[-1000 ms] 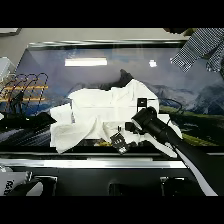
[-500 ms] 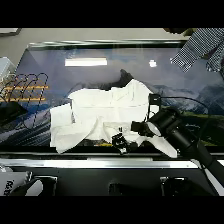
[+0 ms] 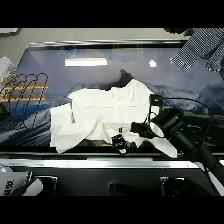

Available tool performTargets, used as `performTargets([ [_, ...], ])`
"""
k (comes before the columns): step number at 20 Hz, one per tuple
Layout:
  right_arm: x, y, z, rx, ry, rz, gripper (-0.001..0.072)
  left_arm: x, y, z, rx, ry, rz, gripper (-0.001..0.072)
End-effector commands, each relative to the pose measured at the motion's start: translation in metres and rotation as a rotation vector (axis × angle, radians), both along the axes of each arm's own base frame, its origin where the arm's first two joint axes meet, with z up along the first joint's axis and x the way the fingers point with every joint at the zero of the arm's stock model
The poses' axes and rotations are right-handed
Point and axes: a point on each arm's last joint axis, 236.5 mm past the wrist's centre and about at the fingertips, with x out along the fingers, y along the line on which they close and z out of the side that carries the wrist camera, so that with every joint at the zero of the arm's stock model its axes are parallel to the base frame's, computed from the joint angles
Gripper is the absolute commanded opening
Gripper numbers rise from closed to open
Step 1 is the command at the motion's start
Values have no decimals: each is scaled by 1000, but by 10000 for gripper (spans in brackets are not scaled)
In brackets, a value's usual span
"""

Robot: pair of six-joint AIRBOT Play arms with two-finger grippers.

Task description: Fold the clothes and pants, and hang the long-sleeved shirts on hangers.

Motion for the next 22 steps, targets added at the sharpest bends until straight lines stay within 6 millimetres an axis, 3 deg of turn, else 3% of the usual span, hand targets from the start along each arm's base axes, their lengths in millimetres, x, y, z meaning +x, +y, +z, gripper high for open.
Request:
performTargets([
  [1,-4,2,0,6,14,1,26,-4,15,-33,-57,86,-83,517],
  [5,-6,-1,-1,-9,23,28,27,8,57,-73,-20,105,-133,476],
  [7,-8,-3,-2,-17,34,23,27,20,65,-90,-55,80,-102,476],
  [10,-8,-4,-2,-17,34,8,27,30,62,-117,-72,93,-213,433],
  [14,-10,-6,-2,-21,42,-28,27,36,59,-154,-99,135,-301,436],
  [22,-12,-8,-2,-25,53,-54,27,54,39,-178,-123,130,-376,437],
])
